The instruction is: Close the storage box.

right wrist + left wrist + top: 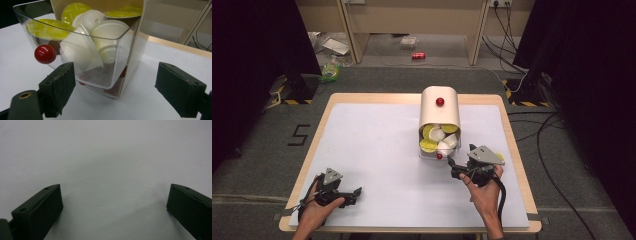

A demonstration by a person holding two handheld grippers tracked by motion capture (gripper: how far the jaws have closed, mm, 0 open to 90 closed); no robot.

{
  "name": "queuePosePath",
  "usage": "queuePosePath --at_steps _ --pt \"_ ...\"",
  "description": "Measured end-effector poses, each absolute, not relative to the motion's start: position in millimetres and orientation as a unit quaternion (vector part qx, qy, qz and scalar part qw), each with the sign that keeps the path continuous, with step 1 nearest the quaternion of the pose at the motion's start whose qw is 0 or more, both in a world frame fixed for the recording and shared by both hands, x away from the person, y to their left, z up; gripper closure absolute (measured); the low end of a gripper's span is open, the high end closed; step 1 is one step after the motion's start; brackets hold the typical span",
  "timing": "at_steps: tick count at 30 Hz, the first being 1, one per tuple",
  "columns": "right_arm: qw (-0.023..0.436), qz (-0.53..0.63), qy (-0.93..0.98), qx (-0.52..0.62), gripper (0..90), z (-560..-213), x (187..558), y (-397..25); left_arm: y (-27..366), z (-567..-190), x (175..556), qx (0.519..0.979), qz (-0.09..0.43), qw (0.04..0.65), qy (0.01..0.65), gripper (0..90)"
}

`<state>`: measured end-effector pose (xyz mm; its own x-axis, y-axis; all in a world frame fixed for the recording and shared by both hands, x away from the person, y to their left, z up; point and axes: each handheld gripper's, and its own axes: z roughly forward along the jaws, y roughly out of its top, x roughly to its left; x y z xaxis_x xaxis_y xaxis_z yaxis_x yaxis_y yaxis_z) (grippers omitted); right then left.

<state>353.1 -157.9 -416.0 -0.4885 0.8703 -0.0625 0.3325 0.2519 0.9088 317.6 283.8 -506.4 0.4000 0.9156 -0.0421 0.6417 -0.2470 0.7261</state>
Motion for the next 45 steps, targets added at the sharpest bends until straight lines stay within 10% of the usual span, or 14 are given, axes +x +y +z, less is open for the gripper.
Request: queuePosePath --at_steps 45 --pt "0.310 0.448 0.724 0.423 15.9 -417 371 -163 284 -506 318 0.763 0.200 0.342 0.510 0.0"
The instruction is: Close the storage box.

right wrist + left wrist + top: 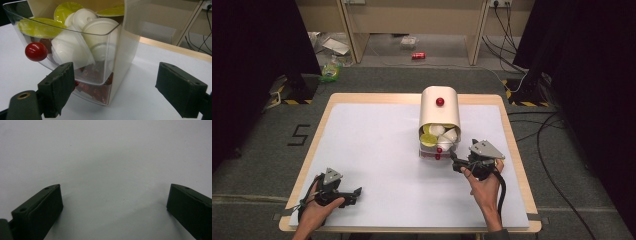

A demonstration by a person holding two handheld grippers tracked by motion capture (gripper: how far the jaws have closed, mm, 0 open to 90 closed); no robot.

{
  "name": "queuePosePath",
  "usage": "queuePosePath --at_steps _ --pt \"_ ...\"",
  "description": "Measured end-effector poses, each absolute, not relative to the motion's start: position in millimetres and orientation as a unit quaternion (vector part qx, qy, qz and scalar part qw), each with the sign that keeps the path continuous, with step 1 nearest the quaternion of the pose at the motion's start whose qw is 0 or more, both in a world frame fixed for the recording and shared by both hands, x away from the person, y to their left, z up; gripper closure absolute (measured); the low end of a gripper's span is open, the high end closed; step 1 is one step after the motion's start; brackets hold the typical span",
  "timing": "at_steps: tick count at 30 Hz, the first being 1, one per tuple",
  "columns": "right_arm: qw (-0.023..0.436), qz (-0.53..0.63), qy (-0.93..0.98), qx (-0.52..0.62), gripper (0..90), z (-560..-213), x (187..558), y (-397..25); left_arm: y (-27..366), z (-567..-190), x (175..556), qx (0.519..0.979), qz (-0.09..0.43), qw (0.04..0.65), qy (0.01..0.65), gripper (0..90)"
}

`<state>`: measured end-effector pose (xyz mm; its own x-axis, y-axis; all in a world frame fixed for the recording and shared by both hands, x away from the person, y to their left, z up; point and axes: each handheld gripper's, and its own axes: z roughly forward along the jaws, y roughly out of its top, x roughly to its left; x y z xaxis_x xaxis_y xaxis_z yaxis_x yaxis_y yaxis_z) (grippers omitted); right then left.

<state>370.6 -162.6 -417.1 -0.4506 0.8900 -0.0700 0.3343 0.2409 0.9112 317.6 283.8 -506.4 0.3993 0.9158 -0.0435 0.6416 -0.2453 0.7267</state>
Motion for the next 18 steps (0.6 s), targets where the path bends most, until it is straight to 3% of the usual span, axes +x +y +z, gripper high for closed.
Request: queuePosePath --at_steps 18 --pt "0.314 0.447 0.719 0.430 16.3 -418.6 375.7 -166.5 283.6 -506.5 317.4 0.763 0.201 0.342 0.510 0.0"
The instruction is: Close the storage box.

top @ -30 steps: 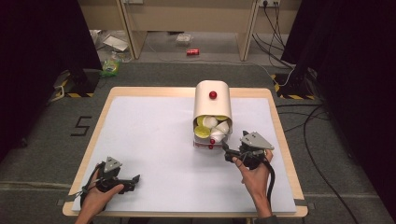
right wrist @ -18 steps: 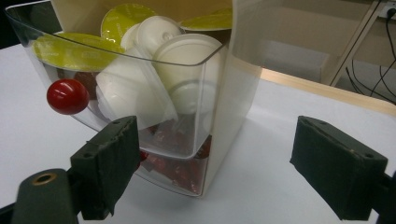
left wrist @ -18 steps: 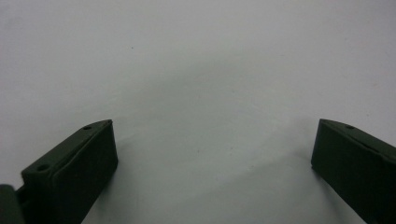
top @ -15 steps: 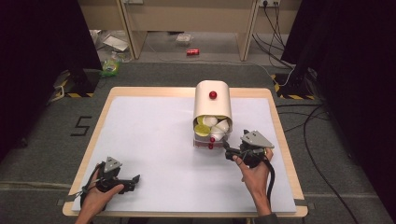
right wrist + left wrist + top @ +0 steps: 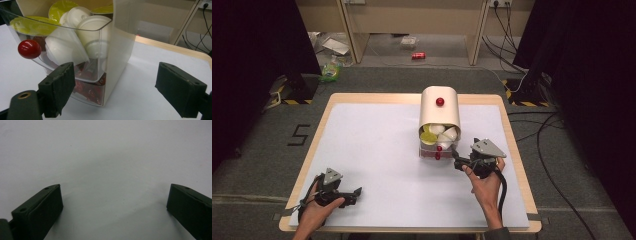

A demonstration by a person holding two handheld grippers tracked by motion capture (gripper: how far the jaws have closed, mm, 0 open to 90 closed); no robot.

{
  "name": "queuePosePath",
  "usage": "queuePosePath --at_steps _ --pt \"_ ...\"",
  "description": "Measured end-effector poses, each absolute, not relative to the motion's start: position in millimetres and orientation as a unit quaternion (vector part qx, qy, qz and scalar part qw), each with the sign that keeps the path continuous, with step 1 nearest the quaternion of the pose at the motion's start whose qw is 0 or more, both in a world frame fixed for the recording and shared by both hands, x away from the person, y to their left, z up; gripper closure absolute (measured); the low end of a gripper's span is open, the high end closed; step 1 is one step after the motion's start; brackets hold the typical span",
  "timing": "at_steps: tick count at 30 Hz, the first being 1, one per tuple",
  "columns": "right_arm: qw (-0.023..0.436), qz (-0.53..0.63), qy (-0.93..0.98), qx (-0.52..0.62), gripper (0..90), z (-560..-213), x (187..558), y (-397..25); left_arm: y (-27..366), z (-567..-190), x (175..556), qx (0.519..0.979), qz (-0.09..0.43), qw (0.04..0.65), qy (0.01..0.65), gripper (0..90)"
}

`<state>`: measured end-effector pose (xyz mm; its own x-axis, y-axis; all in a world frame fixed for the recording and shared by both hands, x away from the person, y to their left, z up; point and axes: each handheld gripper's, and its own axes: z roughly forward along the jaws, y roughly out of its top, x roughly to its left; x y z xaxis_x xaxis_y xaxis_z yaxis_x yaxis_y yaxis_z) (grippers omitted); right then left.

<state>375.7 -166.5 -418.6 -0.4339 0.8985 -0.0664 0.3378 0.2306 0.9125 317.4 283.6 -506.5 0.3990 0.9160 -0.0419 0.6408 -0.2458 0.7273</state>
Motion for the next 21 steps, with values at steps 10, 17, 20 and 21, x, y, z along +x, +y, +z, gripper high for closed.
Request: queuePosePath --at_steps 10,17,20,21 --pt "0.315 0.446 0.719 0.430 16.3 -418.8 379.5 -167.8 283.7 -506.5 317.4 0.763 0.201 0.342 0.510 0.0" --pt "0.317 0.445 0.718 0.431 16.3 -419.3 380.7 -168.1 283.7 -506.5 317.4 0.763 0.201 0.342 0.510 0.0" --pt "0.317 0.445 0.718 0.432 16.3 -419.3 381.1 -168.4 283.7 -506.5 317.4 0.763 0.201 0.342 0.510 0.0" --pt "0.317 0.444 0.718 0.432 16.3 -419.3 381.4 -168.7 283.6 -506.5 317.4 0.763 0.201 0.342 0.510 0.0"
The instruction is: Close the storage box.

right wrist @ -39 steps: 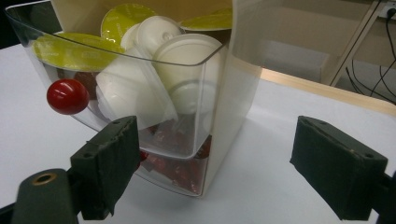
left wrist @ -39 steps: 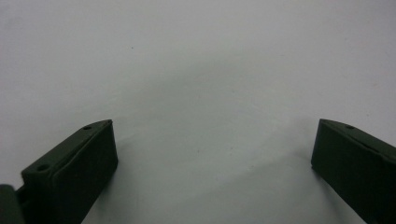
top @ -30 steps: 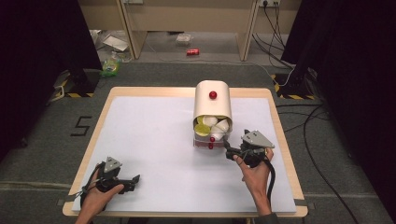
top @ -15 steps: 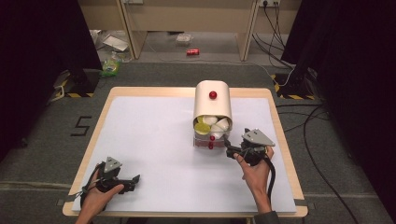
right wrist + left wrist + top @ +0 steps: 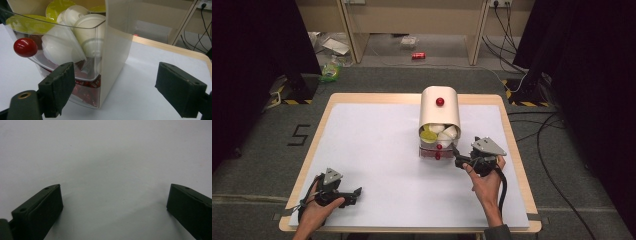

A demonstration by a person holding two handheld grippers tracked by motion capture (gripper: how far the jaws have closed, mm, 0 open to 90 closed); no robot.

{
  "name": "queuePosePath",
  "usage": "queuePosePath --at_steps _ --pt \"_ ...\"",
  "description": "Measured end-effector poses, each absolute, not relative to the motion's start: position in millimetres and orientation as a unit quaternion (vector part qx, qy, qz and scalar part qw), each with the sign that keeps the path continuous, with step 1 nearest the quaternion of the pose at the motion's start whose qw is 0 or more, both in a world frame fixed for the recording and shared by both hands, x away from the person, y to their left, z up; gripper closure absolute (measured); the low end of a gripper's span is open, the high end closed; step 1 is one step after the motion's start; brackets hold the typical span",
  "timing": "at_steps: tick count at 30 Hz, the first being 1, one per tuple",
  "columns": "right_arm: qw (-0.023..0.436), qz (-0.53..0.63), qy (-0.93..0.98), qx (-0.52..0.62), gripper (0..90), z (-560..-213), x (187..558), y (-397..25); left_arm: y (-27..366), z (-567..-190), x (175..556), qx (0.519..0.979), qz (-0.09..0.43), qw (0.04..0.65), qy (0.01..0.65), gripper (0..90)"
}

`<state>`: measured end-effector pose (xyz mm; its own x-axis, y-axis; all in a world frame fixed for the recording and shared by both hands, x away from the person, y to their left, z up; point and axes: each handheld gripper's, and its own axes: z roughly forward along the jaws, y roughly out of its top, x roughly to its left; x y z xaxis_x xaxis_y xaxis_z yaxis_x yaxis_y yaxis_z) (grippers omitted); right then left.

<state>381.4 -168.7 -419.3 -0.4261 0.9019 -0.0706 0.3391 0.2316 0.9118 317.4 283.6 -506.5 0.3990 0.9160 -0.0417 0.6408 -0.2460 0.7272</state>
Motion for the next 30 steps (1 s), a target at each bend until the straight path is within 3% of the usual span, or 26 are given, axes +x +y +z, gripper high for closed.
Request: queuePosePath --at_steps 25,27,28,30 --pt "0.327 0.439 0.707 0.448 17.4 -420 387 -173 284 -506 317 0.763 0.201 0.342 0.510 0.0" --pt "0.333 0.435 0.702 0.455 22.3 -420 387 -176 284 -506 317 0.763 0.201 0.342 0.510 0.0" --pt "0.339 0.439 0.694 0.459 30.1 -420 387 -178 284 -506 317 0.763 0.201 0.342 0.510 0.0" --pt "0.335 0.443 0.689 0.467 25.5 -421 388 -181 284 -506 317 0.763 0.201 0.342 0.510 0.0"
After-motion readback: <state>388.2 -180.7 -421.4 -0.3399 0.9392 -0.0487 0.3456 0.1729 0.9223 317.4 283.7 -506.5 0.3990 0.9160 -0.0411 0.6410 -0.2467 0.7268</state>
